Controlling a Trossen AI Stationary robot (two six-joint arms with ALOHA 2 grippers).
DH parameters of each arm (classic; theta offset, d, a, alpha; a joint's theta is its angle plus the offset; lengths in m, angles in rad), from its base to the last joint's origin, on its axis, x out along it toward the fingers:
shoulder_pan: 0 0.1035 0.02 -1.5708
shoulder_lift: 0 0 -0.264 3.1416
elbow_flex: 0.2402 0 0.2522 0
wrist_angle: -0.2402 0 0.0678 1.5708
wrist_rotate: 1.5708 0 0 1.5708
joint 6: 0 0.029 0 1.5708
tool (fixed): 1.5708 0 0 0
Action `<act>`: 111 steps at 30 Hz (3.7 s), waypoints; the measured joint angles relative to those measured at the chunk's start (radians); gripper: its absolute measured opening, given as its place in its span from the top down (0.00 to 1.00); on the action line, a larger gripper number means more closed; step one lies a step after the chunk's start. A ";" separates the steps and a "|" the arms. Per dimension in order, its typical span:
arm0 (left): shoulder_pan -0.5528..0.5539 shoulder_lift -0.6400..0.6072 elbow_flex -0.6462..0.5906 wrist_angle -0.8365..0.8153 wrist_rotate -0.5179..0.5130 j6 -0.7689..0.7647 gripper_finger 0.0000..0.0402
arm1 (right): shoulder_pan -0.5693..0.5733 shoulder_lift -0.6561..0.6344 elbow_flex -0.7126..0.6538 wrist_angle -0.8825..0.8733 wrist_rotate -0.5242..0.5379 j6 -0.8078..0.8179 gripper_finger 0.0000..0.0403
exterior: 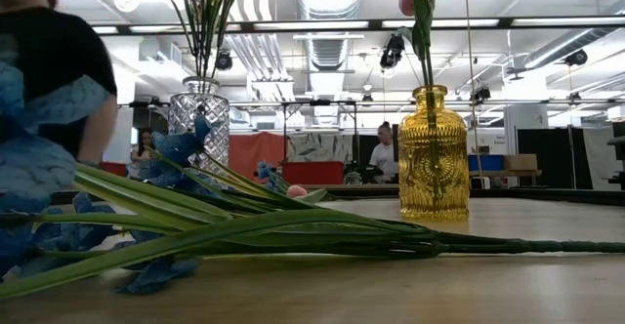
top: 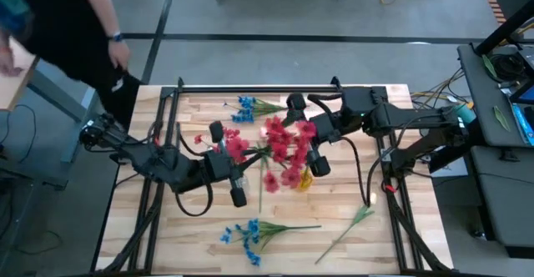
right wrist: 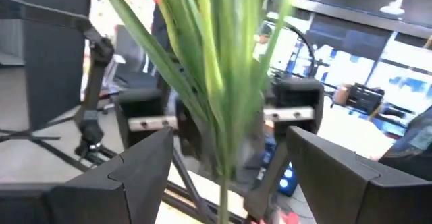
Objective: Sort flowers into vase by color
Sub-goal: Put the red flower into the transparent vase
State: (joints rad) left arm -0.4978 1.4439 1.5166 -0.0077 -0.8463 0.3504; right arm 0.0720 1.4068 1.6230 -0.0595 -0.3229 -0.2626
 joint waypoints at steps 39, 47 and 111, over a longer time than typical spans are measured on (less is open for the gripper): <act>-0.053 -0.029 0.009 -0.169 -0.146 -0.046 0.54 | 0.012 -0.027 -0.040 -0.030 -0.073 0.013 0.97; -0.192 -0.056 0.009 -0.475 -0.206 -0.381 0.42 | 0.019 -0.061 -0.331 0.319 -0.040 0.113 0.97; -0.425 -0.032 -0.964 -0.109 -0.428 -1.363 0.25 | 0.265 0.411 -0.257 0.816 0.970 0.080 0.97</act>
State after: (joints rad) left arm -0.9226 1.4117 0.5529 -0.1171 -1.2745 -1.0122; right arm 0.3374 1.8183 1.3659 0.7563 0.6473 -0.1825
